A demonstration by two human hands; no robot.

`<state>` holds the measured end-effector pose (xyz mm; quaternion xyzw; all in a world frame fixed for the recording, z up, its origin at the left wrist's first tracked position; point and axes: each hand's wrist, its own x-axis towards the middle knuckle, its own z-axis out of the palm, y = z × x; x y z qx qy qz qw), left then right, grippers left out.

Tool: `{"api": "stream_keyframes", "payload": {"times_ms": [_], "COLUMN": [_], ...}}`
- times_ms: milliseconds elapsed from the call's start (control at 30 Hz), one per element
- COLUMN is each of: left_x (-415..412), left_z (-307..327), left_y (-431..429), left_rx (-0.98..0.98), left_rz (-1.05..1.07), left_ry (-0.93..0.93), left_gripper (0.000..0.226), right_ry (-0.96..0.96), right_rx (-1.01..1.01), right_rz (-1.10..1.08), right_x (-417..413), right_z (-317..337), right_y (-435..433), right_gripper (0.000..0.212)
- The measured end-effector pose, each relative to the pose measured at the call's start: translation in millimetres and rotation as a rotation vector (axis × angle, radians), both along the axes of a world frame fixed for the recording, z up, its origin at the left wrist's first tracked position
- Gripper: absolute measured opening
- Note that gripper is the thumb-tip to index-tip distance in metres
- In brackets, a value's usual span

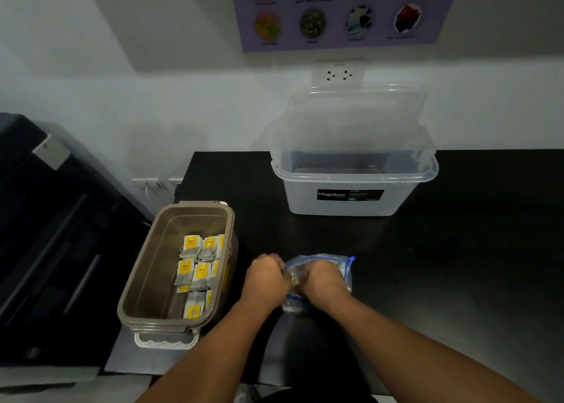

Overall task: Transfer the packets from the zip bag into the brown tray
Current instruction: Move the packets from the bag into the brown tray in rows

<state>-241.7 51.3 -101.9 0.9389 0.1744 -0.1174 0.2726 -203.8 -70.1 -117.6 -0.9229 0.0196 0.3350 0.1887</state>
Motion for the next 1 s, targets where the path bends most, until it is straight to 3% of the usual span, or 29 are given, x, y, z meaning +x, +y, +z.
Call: {"api": "stream_keyframes", "payload": {"times_ms": [133, 200, 300, 400, 533, 633, 767, 867, 1000], "left_x": [2.9, 3.8, 6.0, 7.7, 9.2, 8.6, 9.9, 9.6, 6.2], "left_z": [-0.4, 2.1, 4.1, 5.4, 6.0, 7.3, 14.6, 27.1, 46.1], "left_y": [2.4, 4.2, 7.3, 8.2, 7.2, 6.8, 7.0, 4.3, 1.1], "left_rx": [-0.005, 0.004, 0.026, 0.041, 0.056, 0.07, 0.076, -0.039, -0.33], "left_rz": [-0.031, -0.048, -0.078, -0.096, -0.123, -0.156, -0.234, -0.241, -0.142], "left_ry": [-0.028, -0.03, -0.035, -0.029, -0.018, -0.017, -0.098, -0.154, -0.176], "left_gripper": [0.02, 0.013, 0.006, 0.008, 0.005, 0.013, 0.04, 0.041, 0.025], "right_ry": [0.122, 0.043, -0.107, -0.091, -0.092, -0.12, -0.09, -0.045, 0.008], "right_rx": [-0.044, -0.017, 0.123, 0.269, 0.431, 0.525, 0.709, 0.844, 1.045], "right_rz": [0.101, 0.14, 0.079, 0.014, -0.077, -0.194, -0.387, -0.492, -0.662], "right_x": [12.6, 8.9, 2.5, 6.2, 10.2, 14.5, 19.1, 20.0, 21.6], "right_z": [5.3, 7.2, 8.8, 15.1, 23.8, 24.8, 26.1, 29.3, 42.2], "right_y": [0.6, -2.8, -12.3, -23.4, -40.2, -47.3, -52.7, -50.9, -40.3], "right_gripper": [0.048, 0.038, 0.007, 0.028, 0.028, 0.023, 0.016, 0.014, 0.017]}}
